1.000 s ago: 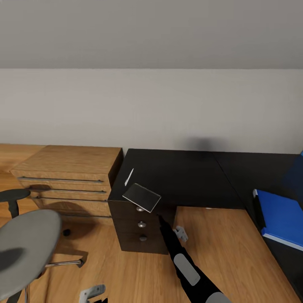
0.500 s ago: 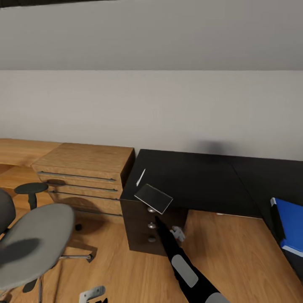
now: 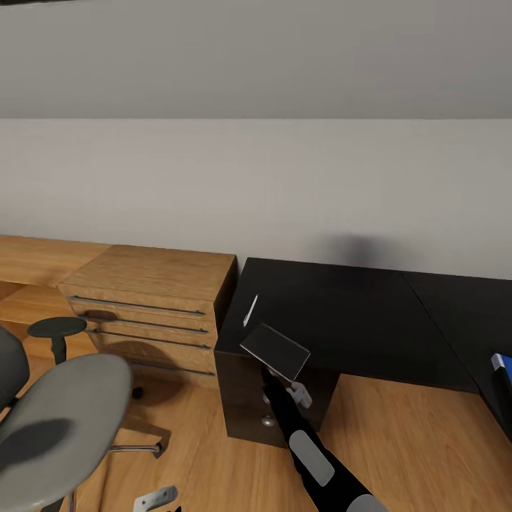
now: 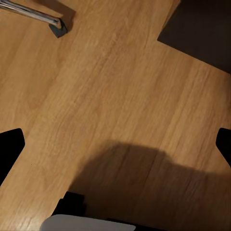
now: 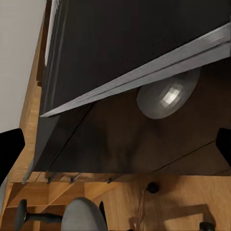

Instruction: In the bedroom, organize the workspace by keeping the computer under the desk, ensuring the monitor is on the desk, placing the keyboard on the desk next to the monitor, placing the mouse on the desk next to the keyboard, moving the folder from the swivel chair onto the desk next to the mouse, stacking the notebook on top of the folder with the pen on top of the notebook, and positioning the swivel chair next to the desk.

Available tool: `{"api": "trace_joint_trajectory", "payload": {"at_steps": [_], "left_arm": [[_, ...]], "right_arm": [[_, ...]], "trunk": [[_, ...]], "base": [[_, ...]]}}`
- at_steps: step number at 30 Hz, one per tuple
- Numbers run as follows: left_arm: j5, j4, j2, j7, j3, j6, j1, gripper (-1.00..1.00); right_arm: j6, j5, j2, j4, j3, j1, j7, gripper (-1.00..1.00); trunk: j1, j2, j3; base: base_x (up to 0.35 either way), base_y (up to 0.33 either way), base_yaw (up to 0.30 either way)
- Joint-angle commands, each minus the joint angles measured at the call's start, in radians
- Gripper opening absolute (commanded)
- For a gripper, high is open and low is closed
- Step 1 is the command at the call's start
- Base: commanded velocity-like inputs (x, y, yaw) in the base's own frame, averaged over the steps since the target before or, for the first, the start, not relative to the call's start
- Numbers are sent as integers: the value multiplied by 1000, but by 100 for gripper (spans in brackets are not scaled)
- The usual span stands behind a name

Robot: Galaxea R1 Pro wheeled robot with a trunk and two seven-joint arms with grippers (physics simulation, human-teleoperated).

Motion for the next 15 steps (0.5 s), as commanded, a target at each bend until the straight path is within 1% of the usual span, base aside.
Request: {"api": "trace_joint_trajectory", "payload": {"at_steps": [1,7,9,10,13,15], "left_arm": [[11,-2,0,8,-2,4,1,100],[10,8,-1,9,-3,3,0,100],[10,9,-1,9,-2,3,0,100],[10,9,-1,9,-2,3,0,100],[10,9,-1,10,-2,3,1,100],[10,9,-1,10,-2,3,0,100]], "right_arm": [[-6,-12,0,2,3,-1,5,100],[-7,-22,0,0,-9,-1,5,100],[-8,-41,0,-1,-11,-1,5,100],[-8,-57,0,-2,-12,-1,5,100],[-9,-81,0,-2,-13,-1,6,100],[-9,-90,0,-3,-13,-1,6,100]], "trunk": [[0,0,-1],[0,0,-1],[0,0,-1],[0,0,-1],[0,0,-1],[0,0,-1]], "base": [[27,6,0],[9,2,0],[1,0,0],[0,0,0],[0,0,0],[0,0,0]]}}
